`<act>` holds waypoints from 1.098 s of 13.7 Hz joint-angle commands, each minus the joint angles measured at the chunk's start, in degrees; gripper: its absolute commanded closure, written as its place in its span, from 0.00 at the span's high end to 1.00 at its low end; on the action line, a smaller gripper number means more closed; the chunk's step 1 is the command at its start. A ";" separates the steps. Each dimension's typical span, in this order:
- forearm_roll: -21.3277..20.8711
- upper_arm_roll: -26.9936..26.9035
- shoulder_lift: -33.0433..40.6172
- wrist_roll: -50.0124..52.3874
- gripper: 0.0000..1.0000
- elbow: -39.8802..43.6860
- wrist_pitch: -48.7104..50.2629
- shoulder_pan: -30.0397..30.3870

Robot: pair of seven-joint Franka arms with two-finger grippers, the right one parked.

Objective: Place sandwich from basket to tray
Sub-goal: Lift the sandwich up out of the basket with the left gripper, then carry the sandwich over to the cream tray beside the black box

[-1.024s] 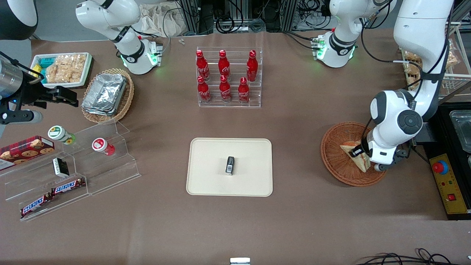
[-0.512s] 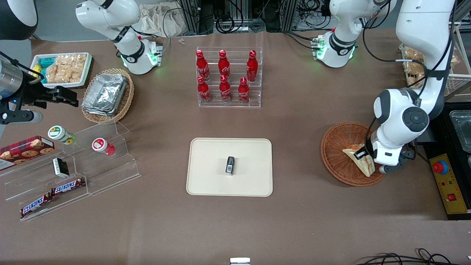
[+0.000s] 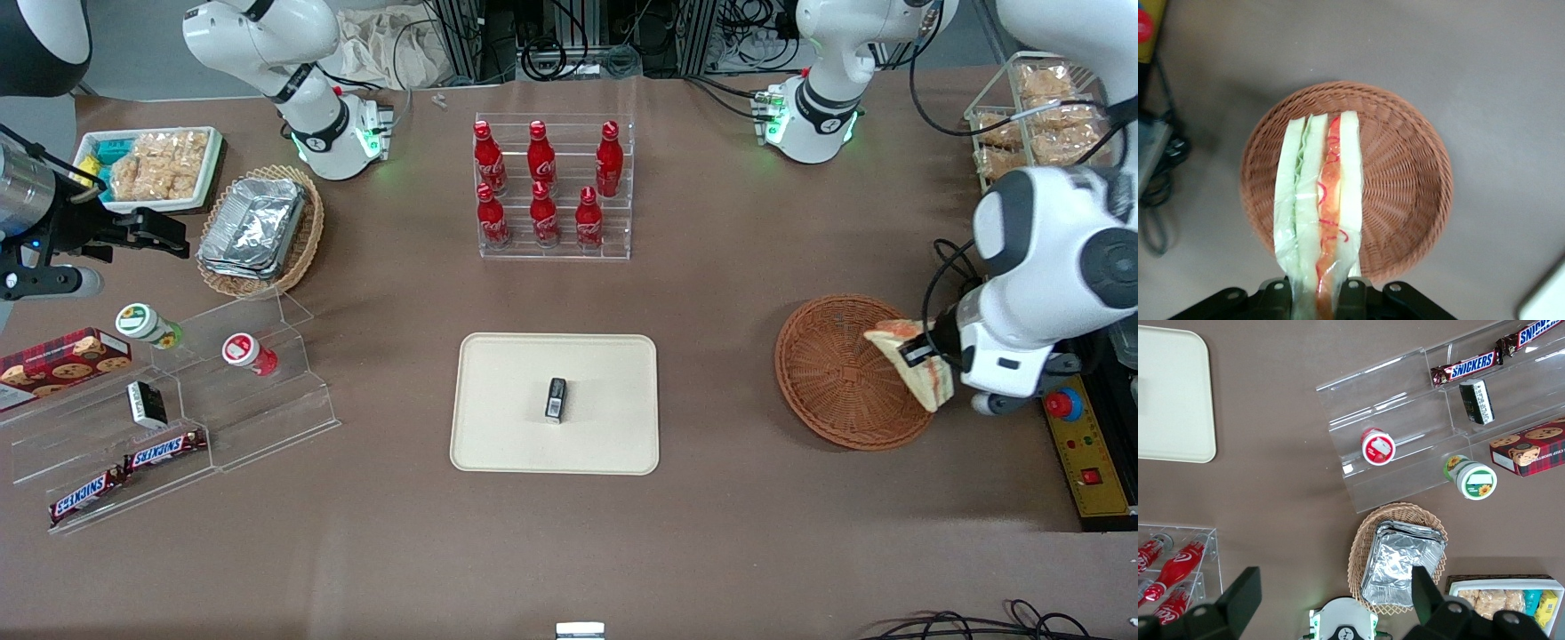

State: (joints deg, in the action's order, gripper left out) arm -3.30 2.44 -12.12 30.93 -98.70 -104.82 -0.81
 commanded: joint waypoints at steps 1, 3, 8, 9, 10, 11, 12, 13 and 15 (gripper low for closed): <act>-0.48 2.74 -1.67 -0.87 0.00 12.80 12.77 -0.25; -0.13 6.15 -1.67 -0.43 0.00 17.04 16.39 -0.25; -0.65 20.12 -7.63 4.73 0.00 20.47 15.10 -0.42; -1.26 22.67 -10.00 5.54 0.00 20.74 12.74 -0.42; -3.45 24.61 -11.85 5.89 0.00 20.57 9.32 -1.20; -4.77 25.85 -14.31 5.98 0.00 20.57 6.68 -1.91; -4.96 26.73 -16.85 5.98 0.00 20.66 4.74 -2.61; -5.05 26.83 -18.45 5.90 0.00 20.66 2.45 -4.10; -9.76 26.92 -22.31 5.72 0.00 20.74 -2.47 -7.00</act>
State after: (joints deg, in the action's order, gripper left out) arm -8.90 28.80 -29.88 36.12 -81.58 -105.35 -5.39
